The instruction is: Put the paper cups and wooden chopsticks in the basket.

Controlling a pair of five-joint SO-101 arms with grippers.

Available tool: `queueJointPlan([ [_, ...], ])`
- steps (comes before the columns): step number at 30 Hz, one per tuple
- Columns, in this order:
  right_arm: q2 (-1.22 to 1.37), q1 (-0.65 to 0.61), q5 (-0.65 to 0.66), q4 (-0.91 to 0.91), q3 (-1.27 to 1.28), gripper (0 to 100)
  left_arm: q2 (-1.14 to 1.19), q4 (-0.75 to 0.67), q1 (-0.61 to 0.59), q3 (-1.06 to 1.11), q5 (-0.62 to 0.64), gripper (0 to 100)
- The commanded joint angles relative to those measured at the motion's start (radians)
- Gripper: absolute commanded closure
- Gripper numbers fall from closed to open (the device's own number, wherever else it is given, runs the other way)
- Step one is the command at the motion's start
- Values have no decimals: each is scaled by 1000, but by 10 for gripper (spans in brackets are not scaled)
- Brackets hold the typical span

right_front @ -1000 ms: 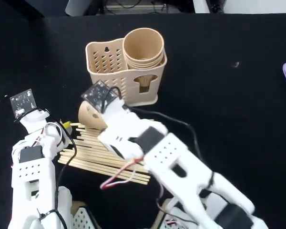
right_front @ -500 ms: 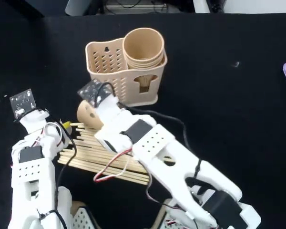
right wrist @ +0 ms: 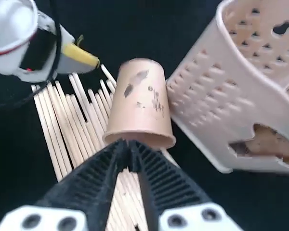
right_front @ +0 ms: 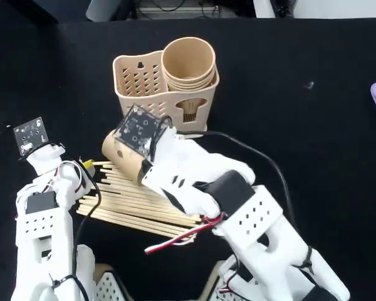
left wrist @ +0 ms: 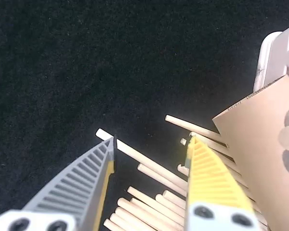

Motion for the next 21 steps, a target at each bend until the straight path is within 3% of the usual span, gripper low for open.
queueJointPlan([
  [1,74,17,-130,-58,36,847,-20,-17,-12,-18,3,759],
  [5,242,9,-304,-83,-1,699,-20,-17,-12,-18,3,759],
  [12,499,3,-520,43,-252,757,-20,-17,-12,-18,3,759],
  [21,667,-103,-535,78,-375,765,-20,-17,-12,-18,3,759],
])
